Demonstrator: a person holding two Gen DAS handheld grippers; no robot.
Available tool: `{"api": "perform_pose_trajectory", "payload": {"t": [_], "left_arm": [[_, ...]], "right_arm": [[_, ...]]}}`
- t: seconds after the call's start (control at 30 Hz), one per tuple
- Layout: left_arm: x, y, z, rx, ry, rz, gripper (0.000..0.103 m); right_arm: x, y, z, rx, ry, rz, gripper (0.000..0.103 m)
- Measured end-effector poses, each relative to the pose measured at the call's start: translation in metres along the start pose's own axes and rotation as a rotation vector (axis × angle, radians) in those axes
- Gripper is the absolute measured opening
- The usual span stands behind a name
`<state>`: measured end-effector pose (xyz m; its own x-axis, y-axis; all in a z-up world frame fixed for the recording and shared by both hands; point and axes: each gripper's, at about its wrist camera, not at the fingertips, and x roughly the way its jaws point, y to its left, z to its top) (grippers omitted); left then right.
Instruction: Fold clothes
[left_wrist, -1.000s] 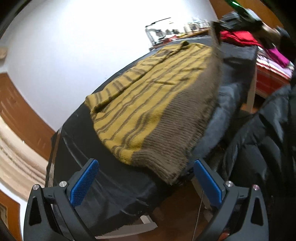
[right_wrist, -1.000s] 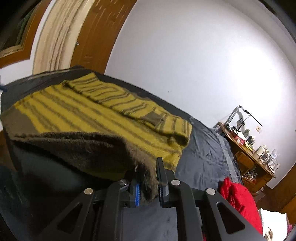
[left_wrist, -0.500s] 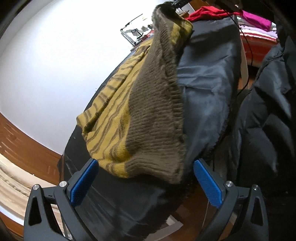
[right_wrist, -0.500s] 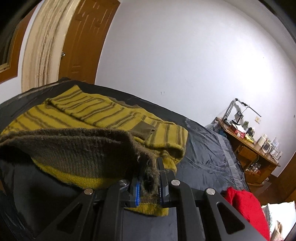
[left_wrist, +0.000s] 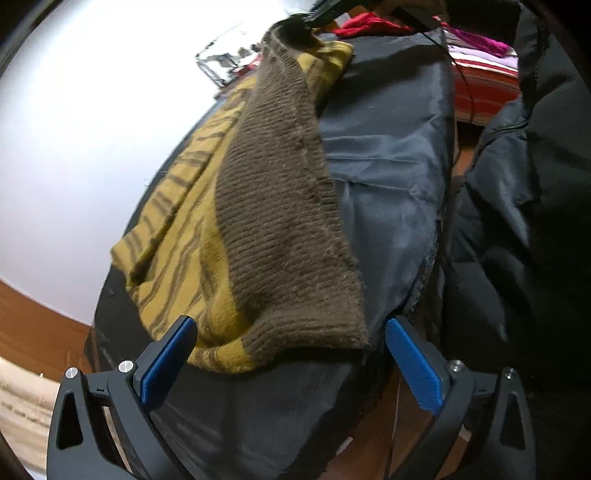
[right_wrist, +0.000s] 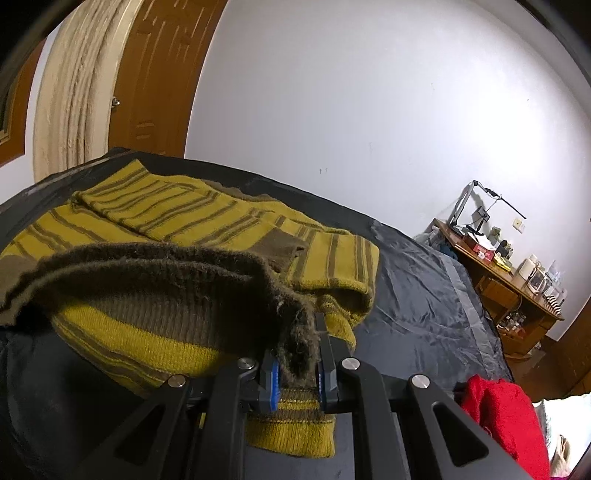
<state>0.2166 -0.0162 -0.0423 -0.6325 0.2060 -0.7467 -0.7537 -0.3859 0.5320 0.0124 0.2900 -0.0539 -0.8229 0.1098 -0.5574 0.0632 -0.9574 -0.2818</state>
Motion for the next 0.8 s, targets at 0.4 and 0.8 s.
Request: {"api": "perform_pose_trajectory", "payload": {"t": [0.4,0.8], "left_arm": [[-0.008,-0.001,0.011,0.119,0.012,-0.042,0.103],[0.006,0.011,0.021,0.156,0.033,0.045,0.103]], "right_arm": [[0.008,-0.004,-0.002,0.015,0.006,-0.006,0.015],[0.013,-0.008,-0.003,0.039,0.002,-0.003,0.015]]}}
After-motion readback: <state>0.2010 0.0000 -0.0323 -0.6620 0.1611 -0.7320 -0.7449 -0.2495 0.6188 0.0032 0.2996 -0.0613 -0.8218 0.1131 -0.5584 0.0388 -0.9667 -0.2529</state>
